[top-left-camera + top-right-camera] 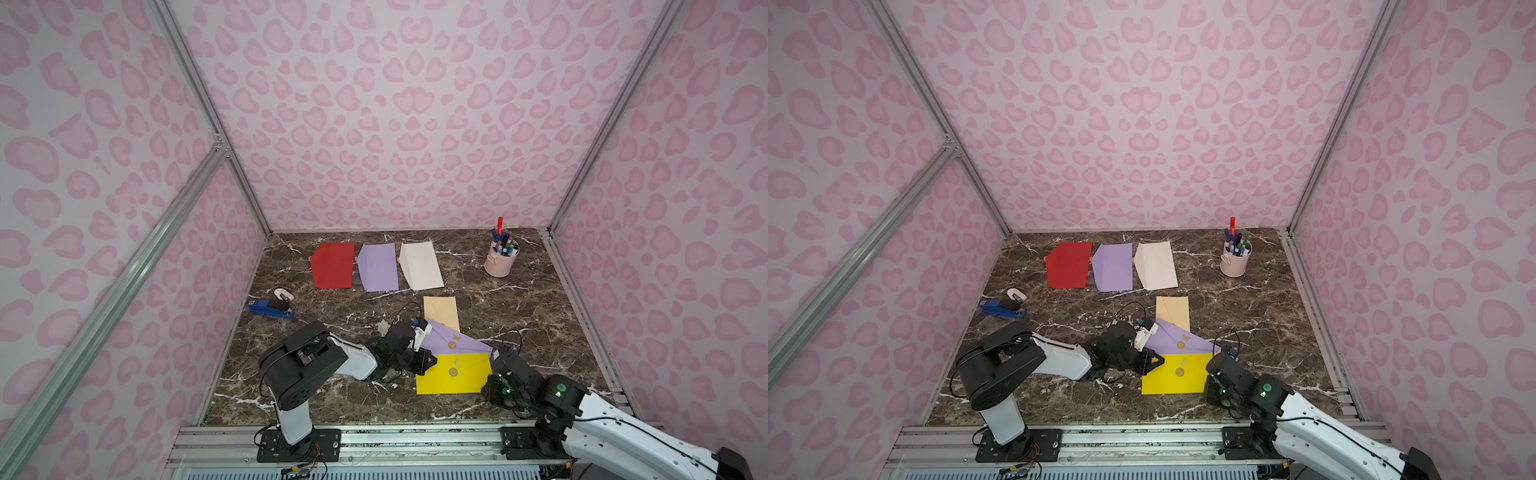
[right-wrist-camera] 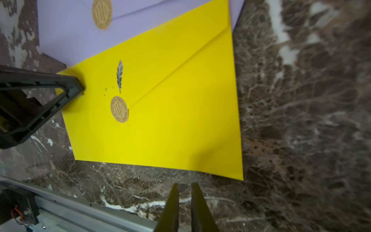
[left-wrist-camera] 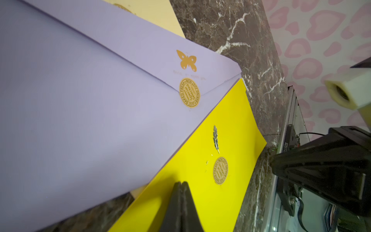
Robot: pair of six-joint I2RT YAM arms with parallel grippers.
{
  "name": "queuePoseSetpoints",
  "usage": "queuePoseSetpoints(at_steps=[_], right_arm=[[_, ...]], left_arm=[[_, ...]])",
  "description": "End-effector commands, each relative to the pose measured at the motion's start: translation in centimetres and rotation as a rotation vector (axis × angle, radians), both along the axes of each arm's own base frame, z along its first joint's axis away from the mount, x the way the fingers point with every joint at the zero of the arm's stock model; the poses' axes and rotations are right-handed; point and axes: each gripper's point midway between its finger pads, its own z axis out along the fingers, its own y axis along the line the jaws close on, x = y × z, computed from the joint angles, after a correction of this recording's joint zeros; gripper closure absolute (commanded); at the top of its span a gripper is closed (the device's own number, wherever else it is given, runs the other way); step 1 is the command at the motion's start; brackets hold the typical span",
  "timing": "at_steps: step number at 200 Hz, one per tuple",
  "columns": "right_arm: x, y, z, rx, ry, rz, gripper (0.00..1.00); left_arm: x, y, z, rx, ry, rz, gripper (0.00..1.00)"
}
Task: Open the envelope
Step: Pick up the envelope from the envelope.
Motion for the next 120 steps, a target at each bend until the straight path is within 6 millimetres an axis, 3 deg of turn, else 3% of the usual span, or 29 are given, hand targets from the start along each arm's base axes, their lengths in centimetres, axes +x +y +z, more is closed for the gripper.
queuePoseSetpoints(at_steps=[1,42,120], right_arm=[[-0.3,-0.4,-0.3,0.092,0.036,-0.095,0.86],[-0.8,-1.0,-0.7,0.177,0.059,-0.166,0.82],[-0.6,-1.8,-0.5,0.119,0.052,-0.168,0.77]], left_arm=[[-1.4,3.8,-4.6,0.215,0.1,0.055,0.96],[-1.4,3.8,-4.9,0.218,0.111,0.059,0.96],[-1.7,4.0,-5.3,0.216,0.127,0.072,0.96]])
